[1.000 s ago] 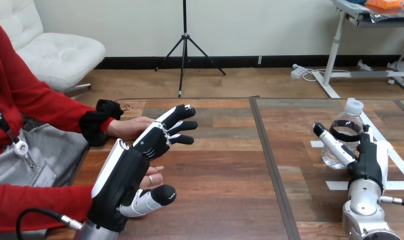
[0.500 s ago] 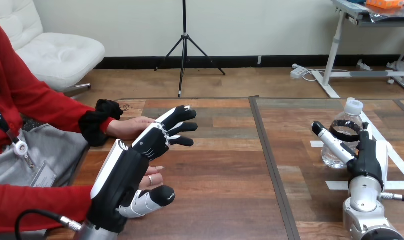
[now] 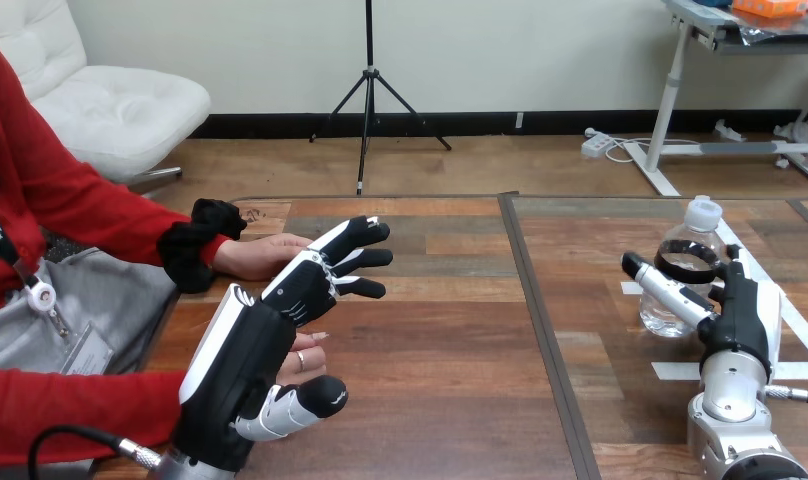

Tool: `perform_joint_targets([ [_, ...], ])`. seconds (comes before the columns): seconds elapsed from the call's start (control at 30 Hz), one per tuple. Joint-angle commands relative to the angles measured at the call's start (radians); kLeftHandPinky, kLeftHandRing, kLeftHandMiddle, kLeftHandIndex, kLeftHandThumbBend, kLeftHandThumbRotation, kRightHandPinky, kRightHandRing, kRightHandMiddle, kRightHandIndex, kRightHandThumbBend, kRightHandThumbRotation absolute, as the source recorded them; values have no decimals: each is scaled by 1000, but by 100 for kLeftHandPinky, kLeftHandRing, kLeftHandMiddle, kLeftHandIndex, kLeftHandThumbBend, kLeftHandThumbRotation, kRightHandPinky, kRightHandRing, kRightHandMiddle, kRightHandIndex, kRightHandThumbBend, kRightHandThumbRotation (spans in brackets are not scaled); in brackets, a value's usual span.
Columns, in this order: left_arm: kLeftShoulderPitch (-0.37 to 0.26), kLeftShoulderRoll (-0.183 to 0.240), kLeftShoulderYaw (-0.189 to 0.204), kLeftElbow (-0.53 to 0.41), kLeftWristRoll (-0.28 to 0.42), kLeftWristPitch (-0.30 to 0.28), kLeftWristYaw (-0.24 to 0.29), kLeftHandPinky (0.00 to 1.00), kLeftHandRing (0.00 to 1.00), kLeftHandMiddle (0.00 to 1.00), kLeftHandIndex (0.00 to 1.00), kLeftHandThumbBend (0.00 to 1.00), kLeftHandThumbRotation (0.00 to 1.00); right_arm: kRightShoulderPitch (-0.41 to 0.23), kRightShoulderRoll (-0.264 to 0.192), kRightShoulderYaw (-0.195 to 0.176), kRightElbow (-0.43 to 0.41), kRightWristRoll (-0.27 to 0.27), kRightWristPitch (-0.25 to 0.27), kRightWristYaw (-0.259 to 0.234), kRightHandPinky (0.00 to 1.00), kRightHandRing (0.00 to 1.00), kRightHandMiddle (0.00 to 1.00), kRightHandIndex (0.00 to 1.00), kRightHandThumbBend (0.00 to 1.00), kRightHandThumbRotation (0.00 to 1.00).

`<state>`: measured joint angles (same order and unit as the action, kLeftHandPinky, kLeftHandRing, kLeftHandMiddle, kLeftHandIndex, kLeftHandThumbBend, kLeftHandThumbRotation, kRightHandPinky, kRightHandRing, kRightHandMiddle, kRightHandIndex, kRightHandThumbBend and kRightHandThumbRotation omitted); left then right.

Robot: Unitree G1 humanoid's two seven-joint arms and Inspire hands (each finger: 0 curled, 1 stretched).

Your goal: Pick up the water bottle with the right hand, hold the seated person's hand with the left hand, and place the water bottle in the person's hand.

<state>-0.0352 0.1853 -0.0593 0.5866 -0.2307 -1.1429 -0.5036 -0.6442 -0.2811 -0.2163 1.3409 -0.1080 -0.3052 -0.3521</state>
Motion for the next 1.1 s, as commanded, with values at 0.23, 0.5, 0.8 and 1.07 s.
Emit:
perform_joint_targets([
  [0.23, -6, -1, -6, -75, -28, 10, -10, 72, 83, 88, 87, 100, 81, -108, -4, -55, -1, 56, -23, -4, 61, 68, 74, 79, 98, 2],
  [0.5, 16, -3, -5, -110, -23, 21, -3, 72, 83, 88, 87, 100, 81, -115, -5, -63, 2, 62, 11, -40, 49, 53, 55, 57, 96, 0],
  [0.8, 40, -6, -16, -154, -68, 50, -25, 72, 82, 87, 86, 100, 78, -115, -7, -69, 1, 65, 17, -34, 41, 43, 42, 37, 92, 0],
  [1.07, 33, -13, -18, -140, -96, 20, -50, 71, 81, 86, 86, 100, 79, -115, -1, -85, -1, 84, 18, -19, 35, 38, 38, 31, 89, 0],
])
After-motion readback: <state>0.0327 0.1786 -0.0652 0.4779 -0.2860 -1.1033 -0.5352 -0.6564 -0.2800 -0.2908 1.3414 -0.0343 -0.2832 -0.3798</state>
